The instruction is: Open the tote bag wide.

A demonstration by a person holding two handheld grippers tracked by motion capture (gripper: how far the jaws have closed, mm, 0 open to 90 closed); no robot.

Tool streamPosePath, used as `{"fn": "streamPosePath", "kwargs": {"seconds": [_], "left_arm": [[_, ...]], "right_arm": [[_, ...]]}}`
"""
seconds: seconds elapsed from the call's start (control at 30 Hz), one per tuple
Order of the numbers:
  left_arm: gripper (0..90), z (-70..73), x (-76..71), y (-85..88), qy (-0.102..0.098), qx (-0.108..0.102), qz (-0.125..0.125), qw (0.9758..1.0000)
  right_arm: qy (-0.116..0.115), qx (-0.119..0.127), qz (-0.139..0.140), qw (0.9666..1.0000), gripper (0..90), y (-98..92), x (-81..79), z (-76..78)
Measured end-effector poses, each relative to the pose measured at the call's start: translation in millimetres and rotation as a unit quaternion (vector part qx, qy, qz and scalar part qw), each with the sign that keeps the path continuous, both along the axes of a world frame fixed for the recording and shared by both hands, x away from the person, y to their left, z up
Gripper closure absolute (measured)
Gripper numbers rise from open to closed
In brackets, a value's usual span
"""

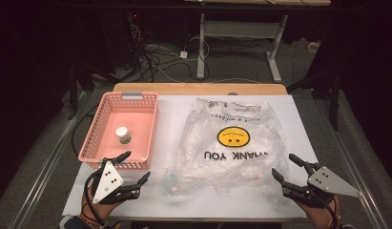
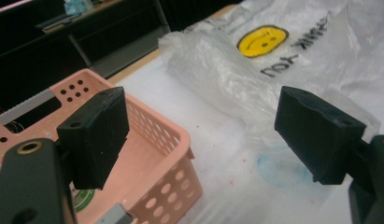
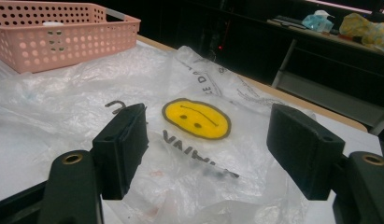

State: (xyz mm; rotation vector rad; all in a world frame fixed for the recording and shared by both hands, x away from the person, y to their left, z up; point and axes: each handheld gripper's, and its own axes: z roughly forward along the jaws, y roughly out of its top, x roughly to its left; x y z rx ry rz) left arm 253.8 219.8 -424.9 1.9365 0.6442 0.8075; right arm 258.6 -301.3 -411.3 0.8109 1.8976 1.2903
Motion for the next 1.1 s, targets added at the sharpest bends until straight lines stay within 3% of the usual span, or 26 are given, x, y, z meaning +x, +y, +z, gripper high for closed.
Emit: {"fn": "streamPosePath", "kwargs": {"seconds": [0.13, 0.23, 0.43, 0.47, 0.53, 0.6, 0.67, 0.73, 0.8, 0.87, 0.93, 1.0, 1.1], "left_arm": [[18.1, -3.0, 3.5, -3.2, 0.01, 0.008, -0.002, 0.9999], [18.3, -6.1, 2.8, -5.4, 0.015, 0.015, -0.005, 0.9998], [18.1, -5.7, 0.9, -3.0, 0.015, 0.014, -0.012, 0.9997], [18.3, -5.7, 1.0, -2.4, 0.017, 0.015, -0.013, 0.9996], [18.3, -6.4, 2.0, -1.3, 0.022, 0.013, -0.009, 0.9996], [18.4, -6.6, 2.3, -1.3, 0.023, 0.014, -0.009, 0.9996], [19.1, -6.7, 2.4, -1.3, 0.023, 0.016, -0.011, 0.9996], [19.3, -6.4, 2.0, -2.0, 0.019, 0.02, -0.013, 0.9995], [19.3, -5.8, 1.4, -2.1, 0.018, 0.019, -0.013, 0.9996], [19.4, -5.7, 1.2, -1.7, 0.019, 0.018, -0.013, 0.9996], [19.3, -5.8, -0.3, -2.6, 0.02, 0.018, -0.015, 0.9995], [19.3, -5.7, -1.4, -3.1, 0.018, 0.02, -0.017, 0.9995], [19.3, -7.2, -1.2, -3.5, 0.021, 0.022, -0.024, 0.9992]], "right_arm": [[0.004, -0.01, -0.007, 0.9999, 29.5, -3.7, 1.6, -2.0], [0.002, 0.0, -0.019, 0.9998, 30.4, -9.3, 3.3, -0.9], [0.004, -0.005, -0.047, 0.9989, 31.9, -19.8, 22.3, 3.8], [0.002, -0.007, -0.053, 0.9986, 33.3, -22.1, 28.7, 5.8], [0.012, -0.005, -0.068, 0.9976, 41.4, -30.3, 56.0, 14.7], [0.029, -0.015, -0.086, 0.9957, 43.6, -33.8, 82.6, 20.9], [0.078, -0.018, -0.104, 0.9913, 44.2, -35.5, 115.3, 22.4], [0.093, -0.038, -0.13, 0.9864, 47.2, -34.1, 144.6, 16.3], [0.145, -0.025, -0.149, 0.9779, 47.7, -34.3, 174.7, 5.8], [0.181, -0.002, -0.156, 0.971, 51.1, -35.8, 198.9, -5.1], [0.207, -0.013, -0.169, 0.9636, 51.5, -34.4, 218.2, -14.4], [0.219, -0.018, -0.17, 0.9607, 54.5, -33.8, 230.9, -21.7], [0.246, -0.024, -0.174, 0.9534, 56.6, -30.8, 245.3, -31.0]]}}
